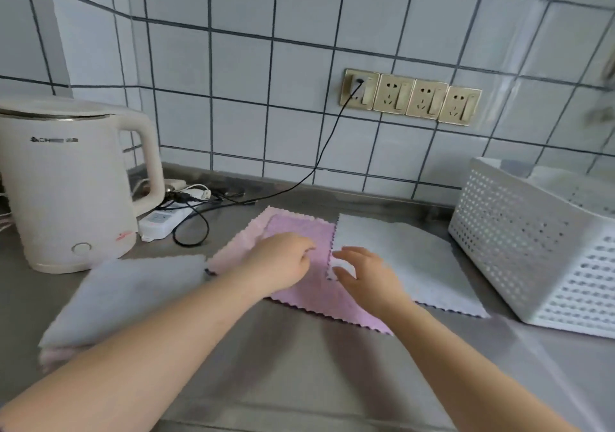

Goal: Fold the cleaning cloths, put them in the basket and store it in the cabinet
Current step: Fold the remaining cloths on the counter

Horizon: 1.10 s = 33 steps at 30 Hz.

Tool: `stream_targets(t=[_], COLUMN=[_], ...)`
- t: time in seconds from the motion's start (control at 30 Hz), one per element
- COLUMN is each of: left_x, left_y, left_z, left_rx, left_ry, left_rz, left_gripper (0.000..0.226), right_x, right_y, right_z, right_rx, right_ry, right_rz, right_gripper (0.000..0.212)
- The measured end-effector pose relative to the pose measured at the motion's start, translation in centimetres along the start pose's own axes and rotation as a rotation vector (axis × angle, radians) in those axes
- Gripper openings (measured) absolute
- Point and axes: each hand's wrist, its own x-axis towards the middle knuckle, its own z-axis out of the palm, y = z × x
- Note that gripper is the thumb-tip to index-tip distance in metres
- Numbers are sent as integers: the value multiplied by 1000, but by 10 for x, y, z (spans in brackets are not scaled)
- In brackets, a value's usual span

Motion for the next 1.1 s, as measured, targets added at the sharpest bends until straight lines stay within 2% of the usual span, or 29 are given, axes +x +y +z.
stream_targets(t=[0.17,0.27,0.33,0.4,0.5,0.57,0.63,0.7,0.77,0.83,0.97,1.03,1.1], left_x=[49,64,67,69,68,69,69,72,75,78,79,81,80], left_y=[46,51,47,41,30,26,32,39,45,47,43,42,43], left_z=[38,55,62,65,67,70,71,71,70,67,56,44,27], left_rx=[-25,3,42,123,226,293,278,100,-159,-227,23,158,229], left_ry=[-102,-173,-150,-102,-73,-56,6,87,97,125,153,176,223], left_rz=[125,142,176,268,403,421,380,247,69,31,257,363,389], left_gripper=[40,40,37,37,60,63,58,36,17,15,21,25,32], right_x=[-16,-27,-31,-33,-30,-26,-19,-15,-14,-13,-12,-10,-9], right_y=[109,149,160,165,168,167,164,160,157,157,159,158,155], right_z=[-26,-30,-29,-27,-21,-21,-22,-22,-21,-19,-26,-39,-55], right_rx=[-110,-143,-153,-217,-352,-397,-420,-402,-352,-340,-577,-597,-589], right_ry=[-123,-215,-172,-91,-9,14,34,45,23,3,51,115,235], right_rz=[232,223,168,124,63,83,163,195,175,169,138,139,109], right_gripper=[48,50,44,36,28,25,23,24,35,47,56,53,45])
